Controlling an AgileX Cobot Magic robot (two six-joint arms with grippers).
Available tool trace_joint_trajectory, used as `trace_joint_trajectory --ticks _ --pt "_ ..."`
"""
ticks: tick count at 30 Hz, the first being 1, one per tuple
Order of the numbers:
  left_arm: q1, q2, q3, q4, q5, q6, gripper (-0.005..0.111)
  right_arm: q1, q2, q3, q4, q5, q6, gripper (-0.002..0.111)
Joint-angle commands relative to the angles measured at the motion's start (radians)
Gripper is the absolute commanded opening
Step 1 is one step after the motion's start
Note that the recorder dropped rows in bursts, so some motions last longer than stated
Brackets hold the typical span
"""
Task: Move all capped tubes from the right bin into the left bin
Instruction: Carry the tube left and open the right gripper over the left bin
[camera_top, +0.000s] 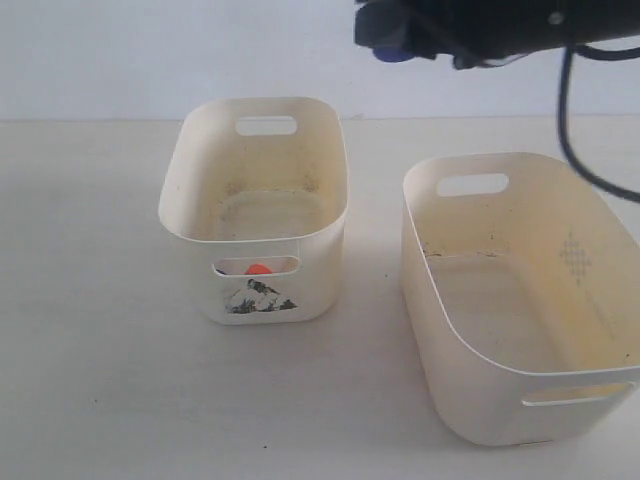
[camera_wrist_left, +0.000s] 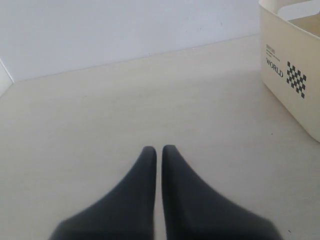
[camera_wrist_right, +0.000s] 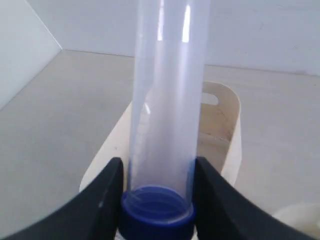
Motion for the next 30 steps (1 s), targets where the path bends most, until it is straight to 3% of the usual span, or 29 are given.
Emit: trace_joint_trajectory --ticks 1,5,9,10,11,12,14,15,21,25,30 --pt "-0.001 0.000 -0.004 -0.003 -0.004 -0.010 0.004 0.072 0.150 -0.012 0.046 -0.176 -0.134 0.001" --pt "-0.001 0.000 -0.004 -0.003 -0.004 -0.010 0.004 0.104 0.294 -0.077 0.046 -0.230 -0.173 0.008" --pt "-0.001 0.000 -0.004 -0.003 -0.004 -0.010 0.004 0.106 0.423 -0.149 0.048 -0.230 -0.173 0.051" --pt "-0.001 0.000 -0.004 -0.003 -0.004 -0.010 0.004 0.106 0.441 -0.161 0.048 -0.230 -0.156 0.056" --pt "-0.001 0.000 -0.004 -0.003 -0.004 -0.010 0.004 0.106 0.448 -0.164 0.048 -0.226 -0.129 0.053" --pt "-0.001 0.000 -0.004 -0.003 -0.004 -0.010 0.004 0.106 0.448 -0.166 0.048 -0.221 -0.088 0.042" --pt "-0.001 0.000 -0.004 -0.003 -0.004 -0.010 0.004 0.106 0.438 -0.167 0.048 -0.201 -0.061 0.009" --pt "-0.001 0.000 -0.004 -0.003 -0.004 -0.010 0.004 0.106 0.427 -0.167 0.042 -0.192 -0.068 0.001" --pt "-0.001 0.000 -0.004 -0.003 -0.004 -0.010 0.004 0.066 0.285 -0.167 -0.035 -0.001 -0.126 0.002" --pt "-0.001 0.000 -0.004 -0.003 -0.004 -0.010 0.004 0.003 0.178 -0.167 -0.199 0.293 -0.122 0.002" --pt "-0.001 0.000 -0.004 -0.003 -0.004 -0.010 0.004 -0.034 0.079 -0.167 -0.232 0.555 -0.122 0.002"
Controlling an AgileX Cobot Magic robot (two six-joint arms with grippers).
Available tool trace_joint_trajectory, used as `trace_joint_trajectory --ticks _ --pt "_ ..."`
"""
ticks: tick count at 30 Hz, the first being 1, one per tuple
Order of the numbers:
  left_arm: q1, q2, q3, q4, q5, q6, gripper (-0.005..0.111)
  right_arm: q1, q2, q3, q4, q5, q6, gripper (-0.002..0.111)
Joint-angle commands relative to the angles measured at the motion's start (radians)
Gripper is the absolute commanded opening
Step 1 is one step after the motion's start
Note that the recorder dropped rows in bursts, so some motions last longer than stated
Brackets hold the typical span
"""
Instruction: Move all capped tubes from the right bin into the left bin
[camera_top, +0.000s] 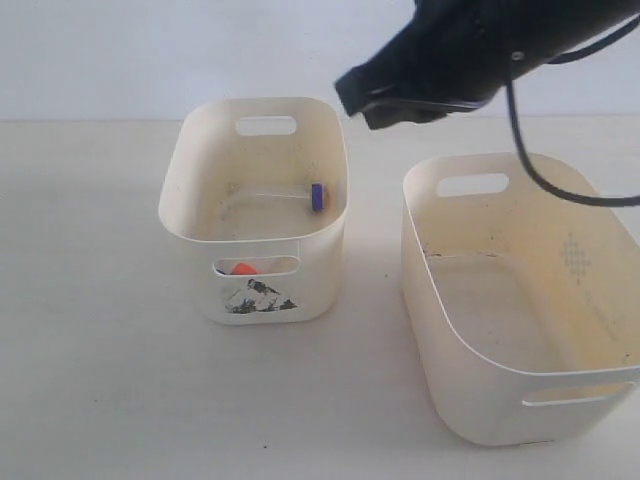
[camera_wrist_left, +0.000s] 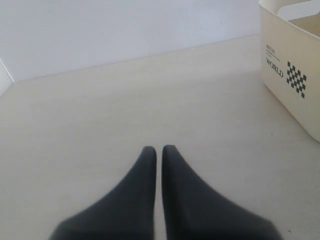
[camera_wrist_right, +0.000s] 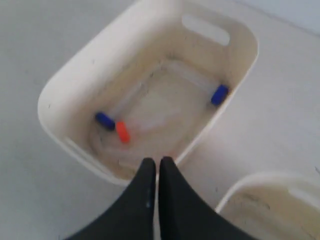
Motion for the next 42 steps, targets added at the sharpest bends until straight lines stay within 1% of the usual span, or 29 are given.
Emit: trace_joint_trajectory --ticks 1,6,23,28,31,34,35,37,42 --pt "-0.001 0.000 -0.004 -0.003 -0.004 -0.010 0.004 -0.021 -0.082 -0.003 -0.037 0.196 -0.007 0.002" --pt "-0.001 0.000 -0.004 -0.003 -0.004 -0.010 0.004 -0.021 -0.114 -0.003 -0.037 0.201 -0.007 0.002" --pt "-0.001 0.000 -0.004 -0.003 -0.004 -0.010 0.004 -0.021 -0.125 -0.003 -0.037 0.198 -0.007 0.002" --pt "-0.001 0.000 -0.004 -0.003 -0.004 -0.010 0.004 -0.021 -0.210 -0.003 -0.047 0.147 -0.023 0.002" --pt "-0.001 0.000 -0.004 -0.003 -0.004 -0.010 0.004 -0.021 -0.307 0.032 -0.040 0.059 -0.018 0.002" --pt "-0.001 0.000 -0.004 -0.003 -0.004 -0.010 0.004 -0.024 -0.430 0.129 -0.032 -0.101 -0.018 0.002" --pt "-0.001 0.000 -0.004 -0.003 -0.004 -0.010 0.004 -0.037 -0.488 0.188 -0.019 -0.146 -0.018 0.002" --pt "-0.001 0.000 -0.004 -0.003 -0.004 -0.010 0.004 -0.076 -0.568 0.291 0.007 -0.215 -0.018 0.002" --pt "-0.001 0.000 -0.004 -0.003 -0.004 -0.010 0.004 -0.232 -0.853 0.647 0.058 -0.455 -0.016 0.002"
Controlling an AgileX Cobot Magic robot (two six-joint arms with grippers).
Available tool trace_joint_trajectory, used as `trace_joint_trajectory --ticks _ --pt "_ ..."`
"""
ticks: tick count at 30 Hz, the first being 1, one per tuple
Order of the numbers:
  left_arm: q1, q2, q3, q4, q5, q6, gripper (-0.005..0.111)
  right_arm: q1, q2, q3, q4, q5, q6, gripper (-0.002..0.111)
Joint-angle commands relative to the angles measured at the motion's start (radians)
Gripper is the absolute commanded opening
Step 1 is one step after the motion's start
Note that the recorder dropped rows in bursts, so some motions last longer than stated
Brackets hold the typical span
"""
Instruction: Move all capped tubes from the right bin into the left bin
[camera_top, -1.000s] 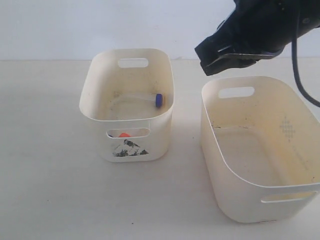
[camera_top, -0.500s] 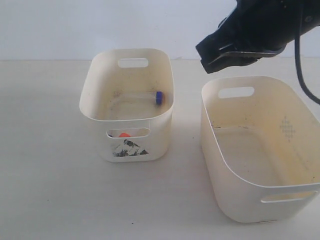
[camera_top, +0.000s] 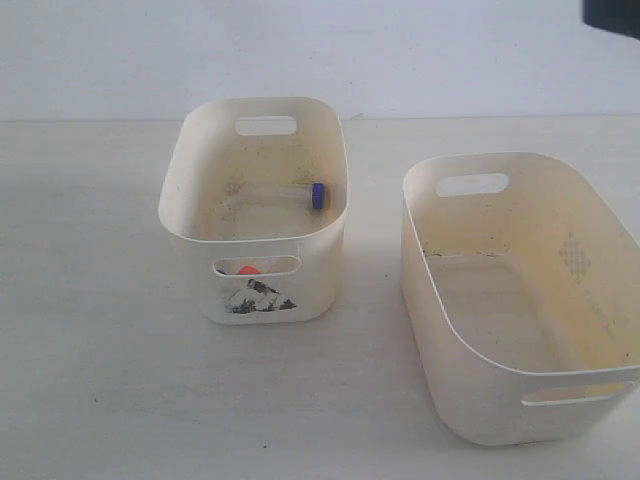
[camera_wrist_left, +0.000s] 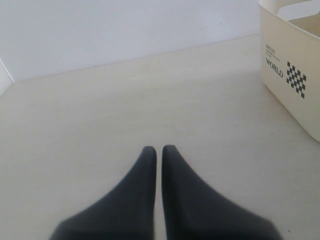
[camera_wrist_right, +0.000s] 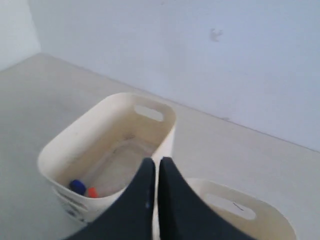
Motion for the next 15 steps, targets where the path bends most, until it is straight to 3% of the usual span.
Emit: trace_joint_trajectory --ticks 1,5,9,13,15 --pt "-0.001 0.000 -0.004 -0.003 -0.004 -0.010 0.004 -0.136 -0.245 0.313 0.035 -0.235 -0.006 0.002" --pt "-0.001 0.000 -0.004 -0.003 -0.004 -0.010 0.004 -0.236 -0.447 0.560 0.035 -0.358 -0.005 0.002" --pt "-0.001 0.000 -0.004 -0.003 -0.004 -0.010 0.004 -0.252 -0.584 0.735 0.033 -0.377 -0.008 0.002" --pt "-0.001 0.000 -0.004 -0.003 -0.004 -0.010 0.004 -0.254 -0.710 0.801 0.033 -0.370 -0.008 0.002" --pt "-0.001 0.000 -0.004 -0.003 -0.004 -0.010 0.004 -0.257 -0.765 0.801 -0.003 -0.252 -0.050 0.002"
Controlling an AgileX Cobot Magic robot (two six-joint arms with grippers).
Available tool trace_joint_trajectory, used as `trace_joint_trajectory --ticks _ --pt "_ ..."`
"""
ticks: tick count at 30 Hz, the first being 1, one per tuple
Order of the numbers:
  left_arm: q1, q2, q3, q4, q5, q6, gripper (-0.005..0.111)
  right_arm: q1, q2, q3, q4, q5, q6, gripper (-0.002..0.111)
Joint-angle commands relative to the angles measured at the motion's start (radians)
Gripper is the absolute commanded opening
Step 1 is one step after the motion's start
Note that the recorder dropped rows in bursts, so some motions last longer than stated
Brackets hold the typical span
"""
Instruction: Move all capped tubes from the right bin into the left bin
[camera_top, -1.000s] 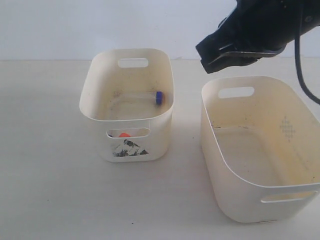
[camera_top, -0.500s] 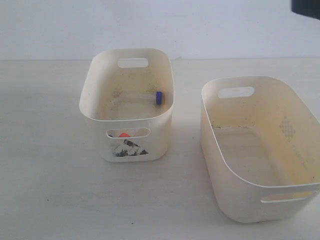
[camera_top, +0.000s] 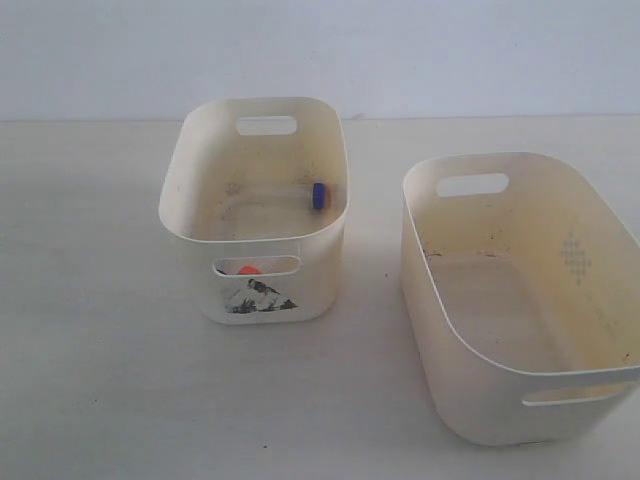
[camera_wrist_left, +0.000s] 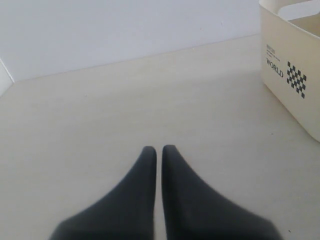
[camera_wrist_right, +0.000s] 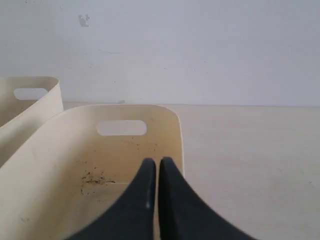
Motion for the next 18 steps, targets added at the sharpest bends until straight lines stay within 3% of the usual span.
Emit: trace_joint_trajectory --ticks 1,7,10,14,18 --pt "-0.001 0.000 -0.004 -0.003 -0.004 -0.010 0.004 -0.008 -0.101 0.011 -0.033 0.115 -0.055 0.002" --pt "-0.001 0.000 -0.004 -0.003 -0.003 -0.010 0.004 -0.010 -0.101 0.011 -0.071 0.267 -0.033 0.002" --pt "-0.001 0.000 -0.004 -0.003 -0.003 -0.010 0.004 -0.010 -0.101 0.011 -0.097 0.265 0.085 0.002" --pt "-0.001 0.000 -0.004 -0.003 -0.003 -0.010 0.004 -0.010 -0.101 0.011 -0.290 0.257 0.296 0.002" --pt "-0.001 0.000 -0.004 -0.003 -0.003 -0.010 0.004 -0.010 -0.101 0.011 -0.349 0.257 0.328 0.002"
